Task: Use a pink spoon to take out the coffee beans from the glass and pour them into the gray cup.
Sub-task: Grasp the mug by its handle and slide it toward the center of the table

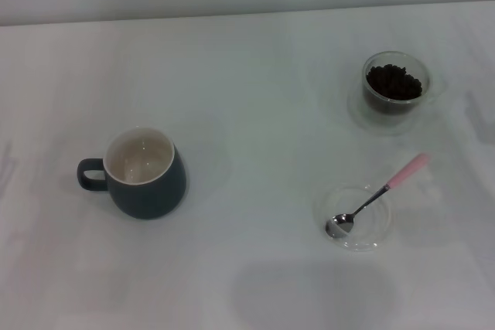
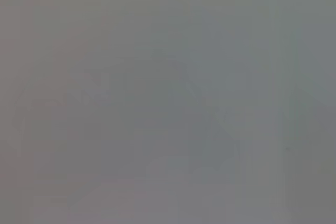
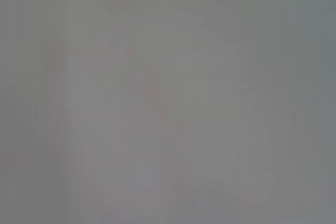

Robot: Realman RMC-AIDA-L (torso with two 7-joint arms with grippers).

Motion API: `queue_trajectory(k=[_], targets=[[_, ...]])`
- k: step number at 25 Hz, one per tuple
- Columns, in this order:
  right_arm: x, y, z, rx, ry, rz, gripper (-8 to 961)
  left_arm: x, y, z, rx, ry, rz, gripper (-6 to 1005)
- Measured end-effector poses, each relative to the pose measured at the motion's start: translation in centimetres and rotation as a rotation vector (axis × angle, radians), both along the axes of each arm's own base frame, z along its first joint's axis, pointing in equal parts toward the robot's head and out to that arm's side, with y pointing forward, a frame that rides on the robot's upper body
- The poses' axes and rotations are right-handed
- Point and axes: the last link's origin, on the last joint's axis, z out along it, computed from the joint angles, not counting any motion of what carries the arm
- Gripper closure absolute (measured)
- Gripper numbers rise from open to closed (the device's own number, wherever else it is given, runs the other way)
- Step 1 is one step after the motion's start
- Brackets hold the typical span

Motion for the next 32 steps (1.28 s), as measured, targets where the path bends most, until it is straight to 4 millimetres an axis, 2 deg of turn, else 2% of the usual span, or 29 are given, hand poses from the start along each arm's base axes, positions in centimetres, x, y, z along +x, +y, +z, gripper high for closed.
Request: queue_trajectory(k=[6, 14, 19, 23, 32], targets=[[0.0, 0.0, 0.0, -0.002, 0.011, 0.0, 273, -0.2, -0.5, -0.3, -0.011, -0.006, 0.009, 105], [-0.2, 0.4, 0.1, -0.001, 0.014, 0.009, 274, -0.7, -4.1, -1.8, -0.107, -0.003, -0.007, 107], [-0.5, 1.0, 0.1, -0.003, 0.017, 0.021, 274, -1.1, -5.5, -2.9, -0.173, -0.004, 0.022, 107], [-0.7, 1.2, -0.1, -0.013, 0.019, 0.029, 274, -0.9, -5.5, -3.9, -0.231, 0.014, 0.016, 108], [-0.5, 0.6, -0.6, -0.021, 0.042, 0.01, 274, -0.5, -3.6, -6.4, -0.396, 0.102, 0.005, 109]])
